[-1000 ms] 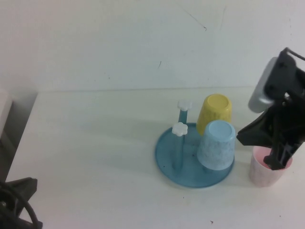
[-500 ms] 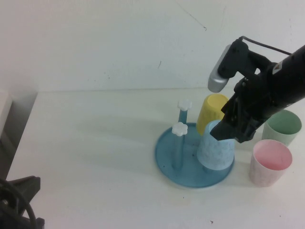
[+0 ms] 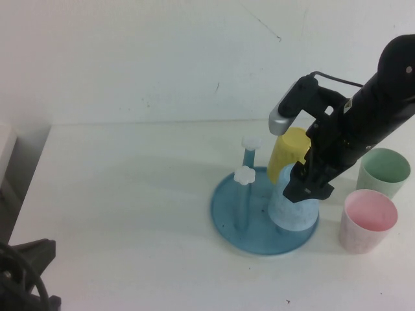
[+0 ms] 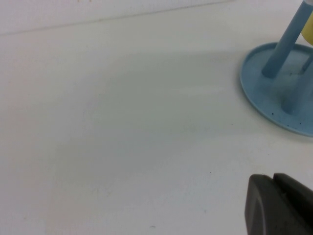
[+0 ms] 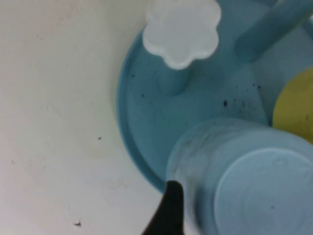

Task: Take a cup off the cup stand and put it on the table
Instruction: Pick up the cup from the rack, then hand over the cup

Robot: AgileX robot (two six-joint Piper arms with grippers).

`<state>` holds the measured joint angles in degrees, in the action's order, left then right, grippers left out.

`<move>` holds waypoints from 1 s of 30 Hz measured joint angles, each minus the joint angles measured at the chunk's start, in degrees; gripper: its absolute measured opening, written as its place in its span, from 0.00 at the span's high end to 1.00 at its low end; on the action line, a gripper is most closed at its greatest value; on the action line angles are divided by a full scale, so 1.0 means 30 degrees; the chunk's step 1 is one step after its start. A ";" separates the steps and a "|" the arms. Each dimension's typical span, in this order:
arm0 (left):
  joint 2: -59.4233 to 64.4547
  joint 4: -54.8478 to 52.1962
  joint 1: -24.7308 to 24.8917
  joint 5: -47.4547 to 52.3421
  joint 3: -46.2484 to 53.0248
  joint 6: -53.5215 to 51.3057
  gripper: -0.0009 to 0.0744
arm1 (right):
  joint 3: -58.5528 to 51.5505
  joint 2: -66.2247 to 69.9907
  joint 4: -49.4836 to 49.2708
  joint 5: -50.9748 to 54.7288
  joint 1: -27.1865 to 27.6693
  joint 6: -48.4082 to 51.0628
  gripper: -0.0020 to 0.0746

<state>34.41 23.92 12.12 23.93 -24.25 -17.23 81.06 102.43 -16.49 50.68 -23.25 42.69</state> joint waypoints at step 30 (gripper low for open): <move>0.0000 0.7178 0.0000 0.0000 0.0000 -0.0149 0.99 | 0.9379 0.0140 0.1259 0.6664 -0.0044 -0.4251 0.28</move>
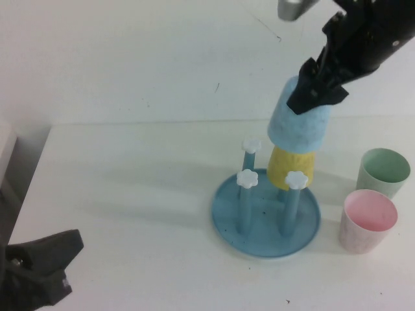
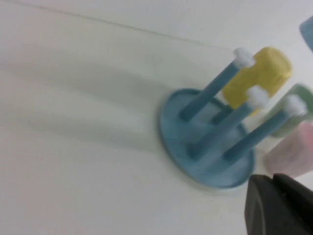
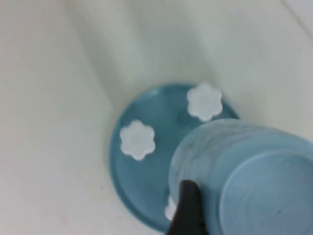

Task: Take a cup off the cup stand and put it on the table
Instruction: Hand over the cup

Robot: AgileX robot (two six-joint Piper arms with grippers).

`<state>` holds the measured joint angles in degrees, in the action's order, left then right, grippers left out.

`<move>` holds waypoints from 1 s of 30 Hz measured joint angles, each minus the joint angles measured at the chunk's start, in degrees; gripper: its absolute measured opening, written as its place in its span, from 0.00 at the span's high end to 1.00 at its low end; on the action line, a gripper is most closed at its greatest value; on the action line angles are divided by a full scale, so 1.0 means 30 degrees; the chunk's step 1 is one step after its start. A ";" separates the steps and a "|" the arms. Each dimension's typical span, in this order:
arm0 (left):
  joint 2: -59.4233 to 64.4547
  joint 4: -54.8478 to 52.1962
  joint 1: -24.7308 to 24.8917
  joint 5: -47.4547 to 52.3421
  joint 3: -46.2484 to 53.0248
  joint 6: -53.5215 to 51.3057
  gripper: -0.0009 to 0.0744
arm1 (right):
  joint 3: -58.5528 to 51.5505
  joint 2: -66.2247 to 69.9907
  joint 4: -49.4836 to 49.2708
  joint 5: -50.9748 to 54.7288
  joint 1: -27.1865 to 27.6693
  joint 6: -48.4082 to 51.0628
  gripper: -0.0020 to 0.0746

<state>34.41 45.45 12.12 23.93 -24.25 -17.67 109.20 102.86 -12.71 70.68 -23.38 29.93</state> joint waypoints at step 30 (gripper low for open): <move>0.0029 1.7389 0.0000 -0.0688 -0.0321 -0.6912 0.31 | -0.3406 0.1400 -2.0512 -0.0239 -0.2768 0.6260 0.28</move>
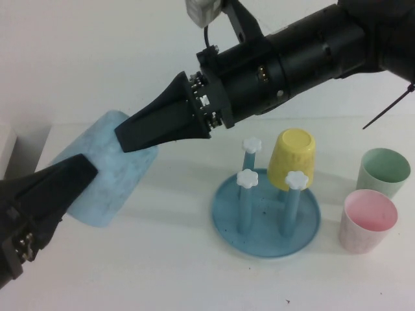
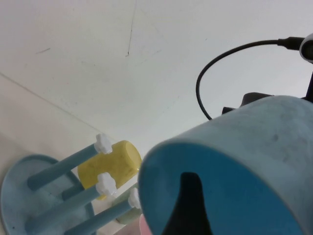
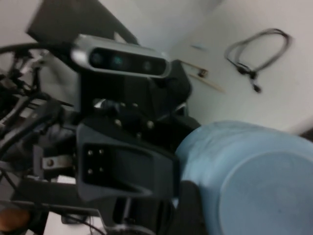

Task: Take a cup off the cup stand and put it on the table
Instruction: Hand over the cup, then place the cup on the table

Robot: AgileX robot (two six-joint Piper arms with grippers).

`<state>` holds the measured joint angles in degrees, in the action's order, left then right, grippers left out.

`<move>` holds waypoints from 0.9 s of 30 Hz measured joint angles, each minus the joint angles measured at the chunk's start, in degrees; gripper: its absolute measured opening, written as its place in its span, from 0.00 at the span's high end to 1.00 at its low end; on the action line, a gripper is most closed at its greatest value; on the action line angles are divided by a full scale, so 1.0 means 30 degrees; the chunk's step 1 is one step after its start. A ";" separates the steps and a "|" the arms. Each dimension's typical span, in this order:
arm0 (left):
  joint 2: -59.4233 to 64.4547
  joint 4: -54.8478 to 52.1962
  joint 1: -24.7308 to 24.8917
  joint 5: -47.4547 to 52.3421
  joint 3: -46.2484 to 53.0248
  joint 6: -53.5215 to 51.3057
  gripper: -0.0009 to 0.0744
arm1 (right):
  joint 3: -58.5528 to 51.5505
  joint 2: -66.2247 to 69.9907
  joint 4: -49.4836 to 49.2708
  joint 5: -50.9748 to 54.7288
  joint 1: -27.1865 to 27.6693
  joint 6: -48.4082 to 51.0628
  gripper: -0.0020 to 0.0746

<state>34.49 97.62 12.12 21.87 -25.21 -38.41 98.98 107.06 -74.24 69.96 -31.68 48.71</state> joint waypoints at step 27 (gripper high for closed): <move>0.1301 -0.6583 0.0030 0.4432 -0.3015 0.2848 0.98 | 0.0750 -0.2041 0.2251 -0.0184 0.2462 -0.0221 0.84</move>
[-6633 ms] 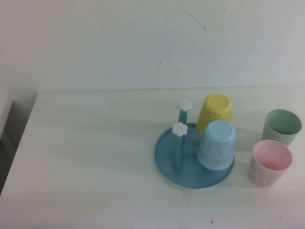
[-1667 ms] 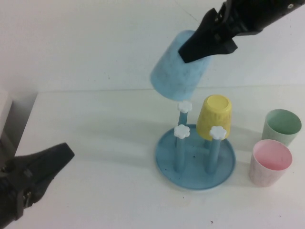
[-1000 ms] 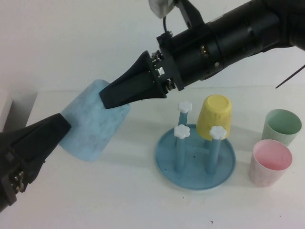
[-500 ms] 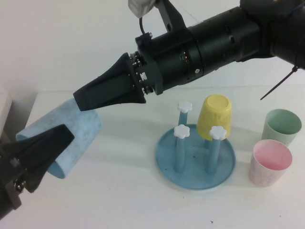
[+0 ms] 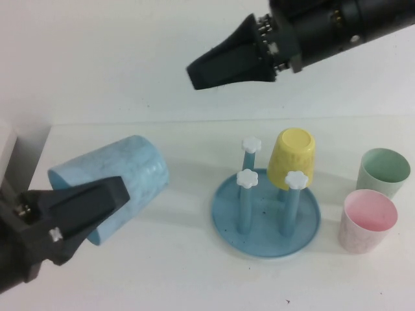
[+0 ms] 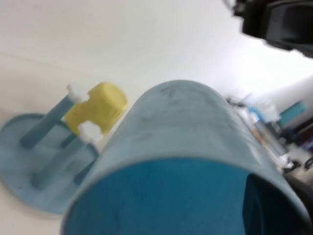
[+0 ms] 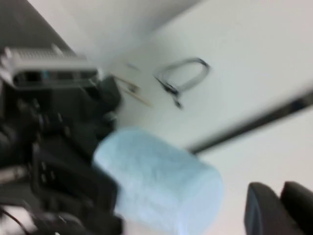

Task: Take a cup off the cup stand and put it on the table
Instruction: Place the cup on the table

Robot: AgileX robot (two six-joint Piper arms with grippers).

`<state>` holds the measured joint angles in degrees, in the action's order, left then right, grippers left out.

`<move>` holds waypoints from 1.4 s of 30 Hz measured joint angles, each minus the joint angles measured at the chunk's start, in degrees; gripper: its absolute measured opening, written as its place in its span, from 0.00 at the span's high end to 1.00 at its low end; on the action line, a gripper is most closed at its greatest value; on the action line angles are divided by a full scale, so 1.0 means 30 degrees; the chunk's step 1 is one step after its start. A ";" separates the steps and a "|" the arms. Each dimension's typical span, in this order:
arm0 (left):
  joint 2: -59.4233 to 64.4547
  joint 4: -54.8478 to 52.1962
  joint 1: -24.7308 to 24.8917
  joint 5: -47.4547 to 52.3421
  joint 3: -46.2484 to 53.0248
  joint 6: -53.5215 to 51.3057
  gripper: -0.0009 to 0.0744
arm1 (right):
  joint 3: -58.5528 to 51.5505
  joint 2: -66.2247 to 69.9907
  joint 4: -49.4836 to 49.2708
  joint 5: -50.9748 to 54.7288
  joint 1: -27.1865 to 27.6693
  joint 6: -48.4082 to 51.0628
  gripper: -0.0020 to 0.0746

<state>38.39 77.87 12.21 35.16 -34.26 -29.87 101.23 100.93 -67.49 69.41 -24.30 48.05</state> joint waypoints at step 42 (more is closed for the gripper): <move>2.4632 -2.2857 0.5389 0.7924 -1.7360 0.7132 0.79 | -1.6028 -1.8797 2.4156 0.0416 -0.0087 -1.0524 0.98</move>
<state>112.29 9.30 28.37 58.94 -86.34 -8.47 53.14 44.54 4.98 70.66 -24.56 16.48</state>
